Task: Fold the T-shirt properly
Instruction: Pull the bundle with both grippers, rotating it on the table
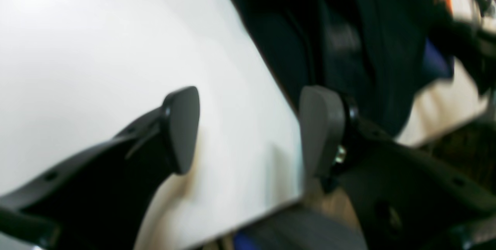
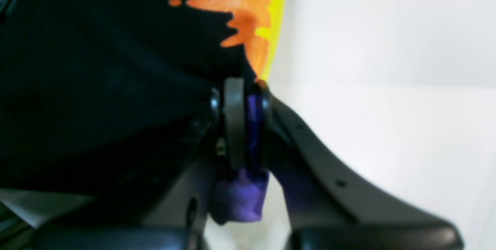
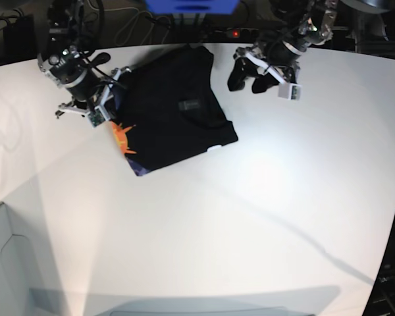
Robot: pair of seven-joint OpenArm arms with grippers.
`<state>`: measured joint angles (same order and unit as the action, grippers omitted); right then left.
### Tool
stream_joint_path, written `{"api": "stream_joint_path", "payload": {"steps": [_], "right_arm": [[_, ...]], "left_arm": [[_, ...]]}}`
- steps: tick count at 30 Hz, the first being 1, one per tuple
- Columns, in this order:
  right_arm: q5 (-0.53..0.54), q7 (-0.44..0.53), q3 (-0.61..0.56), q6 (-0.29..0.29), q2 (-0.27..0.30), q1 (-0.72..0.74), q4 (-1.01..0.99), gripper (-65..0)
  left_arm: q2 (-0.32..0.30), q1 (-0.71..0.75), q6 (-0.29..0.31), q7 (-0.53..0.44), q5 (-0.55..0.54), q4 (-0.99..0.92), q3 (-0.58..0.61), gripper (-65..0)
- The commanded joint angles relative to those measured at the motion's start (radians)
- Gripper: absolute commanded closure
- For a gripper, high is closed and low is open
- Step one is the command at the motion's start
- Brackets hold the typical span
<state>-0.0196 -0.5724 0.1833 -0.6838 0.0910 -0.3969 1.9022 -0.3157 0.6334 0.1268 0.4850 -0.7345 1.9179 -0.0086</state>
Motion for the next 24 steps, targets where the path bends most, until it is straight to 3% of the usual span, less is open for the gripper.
{"api": "stream_joint_path", "payload": {"steps": [1,10,18,24], "right_arm": [[0.014,0.030,0.005,-0.014,0.008,0.003,0.021,-1.5],[0.013,0.022,0.005,-0.014,0.029,-0.001,0.020,-1.9],[0.013,0.022,0.005,-0.014,0.034,-0.006,0.020,-18.8],[0.013,0.022,0.002,-0.014,0.031,-0.006,0.016,-21.3]], "left_arm": [[0.011,-0.019,0.012,-0.010,-0.013,0.013,-0.014,-39.8],[0.099,-0.114,0.004,-0.009,-0.013,0.013,-0.026,-39.8],[0.158,-0.203,0.003,-0.009,-0.012,-0.061,-0.026,-39.8],[0.192,-0.277,0.003,-0.009,-0.012,-0.174,-0.018,-39.8]]}}
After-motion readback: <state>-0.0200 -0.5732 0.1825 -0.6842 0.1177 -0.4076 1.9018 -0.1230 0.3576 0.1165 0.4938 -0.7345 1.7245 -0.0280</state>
